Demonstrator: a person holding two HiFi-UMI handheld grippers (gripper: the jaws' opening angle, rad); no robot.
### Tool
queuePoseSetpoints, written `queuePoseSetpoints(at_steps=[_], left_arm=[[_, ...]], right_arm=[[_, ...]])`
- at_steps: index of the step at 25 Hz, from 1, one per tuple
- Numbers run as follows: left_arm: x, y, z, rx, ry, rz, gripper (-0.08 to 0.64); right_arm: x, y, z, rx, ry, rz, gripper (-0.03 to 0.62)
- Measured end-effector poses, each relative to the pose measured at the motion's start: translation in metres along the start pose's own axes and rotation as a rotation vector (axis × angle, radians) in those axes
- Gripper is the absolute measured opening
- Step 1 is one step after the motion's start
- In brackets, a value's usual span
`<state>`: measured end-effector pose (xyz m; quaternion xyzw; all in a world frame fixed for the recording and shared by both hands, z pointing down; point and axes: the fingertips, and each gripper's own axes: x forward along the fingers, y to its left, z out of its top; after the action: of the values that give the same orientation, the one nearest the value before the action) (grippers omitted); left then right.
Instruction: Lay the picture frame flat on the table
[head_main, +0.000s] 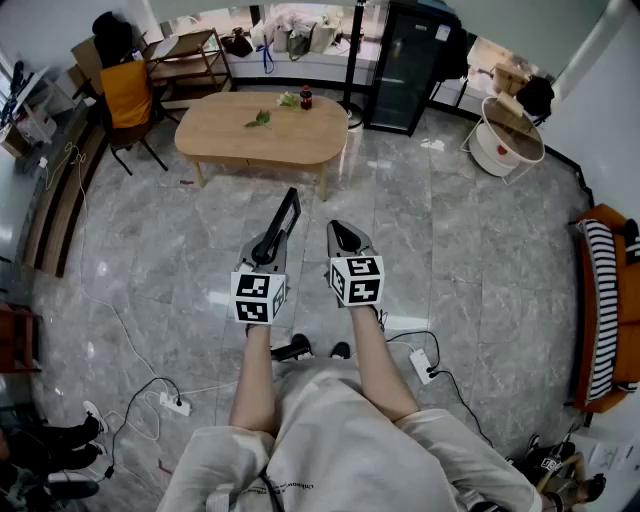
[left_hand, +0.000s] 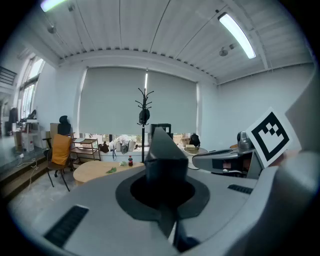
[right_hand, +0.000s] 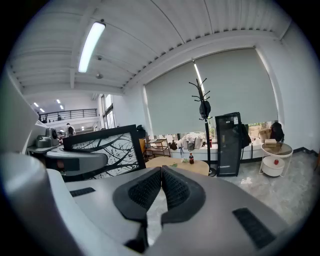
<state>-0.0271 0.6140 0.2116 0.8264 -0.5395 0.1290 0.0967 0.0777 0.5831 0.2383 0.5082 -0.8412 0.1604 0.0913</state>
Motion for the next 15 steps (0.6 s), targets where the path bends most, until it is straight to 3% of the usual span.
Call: queuePoseSetpoints(at_steps=[9, 15], left_arm=[[-0.003, -0.024, -0.001, 0.005, 0.031, 0.025, 0.028], [-0.007, -0.036, -0.004, -0.017, 0.02, 0.07, 0.028]], right_arm=[[-0.027, -0.016, -0.011, 0.019, 0.015, 0.021, 0.035], [-0.052, -0.048, -0.018, 0.064, -0.036, 0.042, 0.035]])
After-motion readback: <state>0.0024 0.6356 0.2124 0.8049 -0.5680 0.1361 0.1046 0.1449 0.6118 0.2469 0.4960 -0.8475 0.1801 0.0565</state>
